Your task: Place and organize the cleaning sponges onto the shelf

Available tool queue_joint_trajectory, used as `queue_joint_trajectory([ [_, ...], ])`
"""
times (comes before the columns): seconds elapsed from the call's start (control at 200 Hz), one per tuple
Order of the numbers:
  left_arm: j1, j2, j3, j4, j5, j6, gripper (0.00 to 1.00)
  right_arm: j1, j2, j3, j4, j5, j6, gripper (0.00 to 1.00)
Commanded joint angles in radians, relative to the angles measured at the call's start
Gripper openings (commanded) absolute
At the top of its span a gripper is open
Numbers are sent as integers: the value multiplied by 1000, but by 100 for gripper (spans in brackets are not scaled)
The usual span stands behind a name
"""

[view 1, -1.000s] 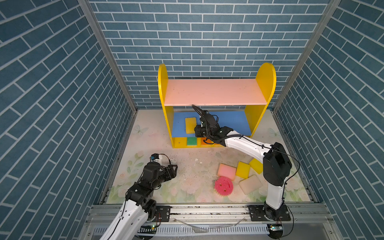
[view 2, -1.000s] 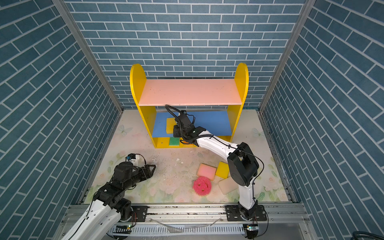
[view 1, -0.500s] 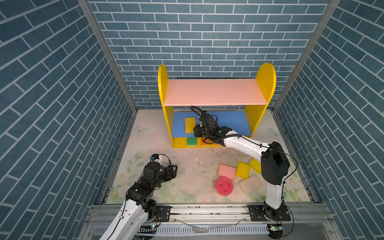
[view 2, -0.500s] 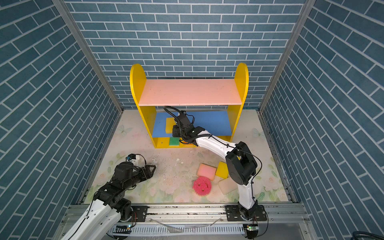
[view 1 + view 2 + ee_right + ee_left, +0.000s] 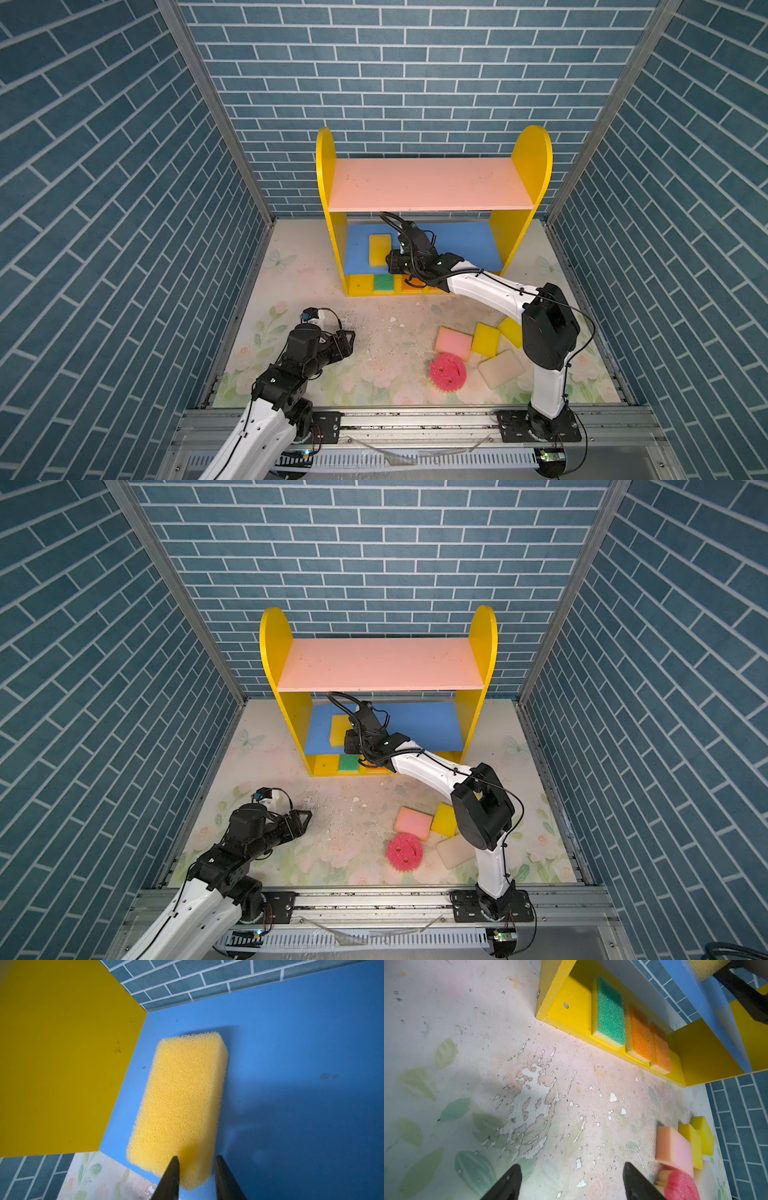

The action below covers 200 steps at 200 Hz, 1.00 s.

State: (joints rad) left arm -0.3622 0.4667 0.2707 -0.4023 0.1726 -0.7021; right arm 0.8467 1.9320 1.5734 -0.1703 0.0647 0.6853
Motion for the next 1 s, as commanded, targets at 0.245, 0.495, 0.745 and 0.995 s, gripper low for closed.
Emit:
queue_joint_trajectory([
  [0.245, 1, -5, 5, 1, -7, 9, 78, -8, -12, -15, 5, -7, 43, 30],
  [0.495, 1, -5, 12, 0, -9, 12, 78, -6, -69, -48, 4, 3, 43, 33],
  [0.745, 0, 2, 27, 5, -2, 14, 78, -1, -171, -123, -6, 31, 44, 35],
  [0.995, 2, 10, 58, -17, 7, 29, 78, 9, -147, -101, 6, 16, 54, 11],
])
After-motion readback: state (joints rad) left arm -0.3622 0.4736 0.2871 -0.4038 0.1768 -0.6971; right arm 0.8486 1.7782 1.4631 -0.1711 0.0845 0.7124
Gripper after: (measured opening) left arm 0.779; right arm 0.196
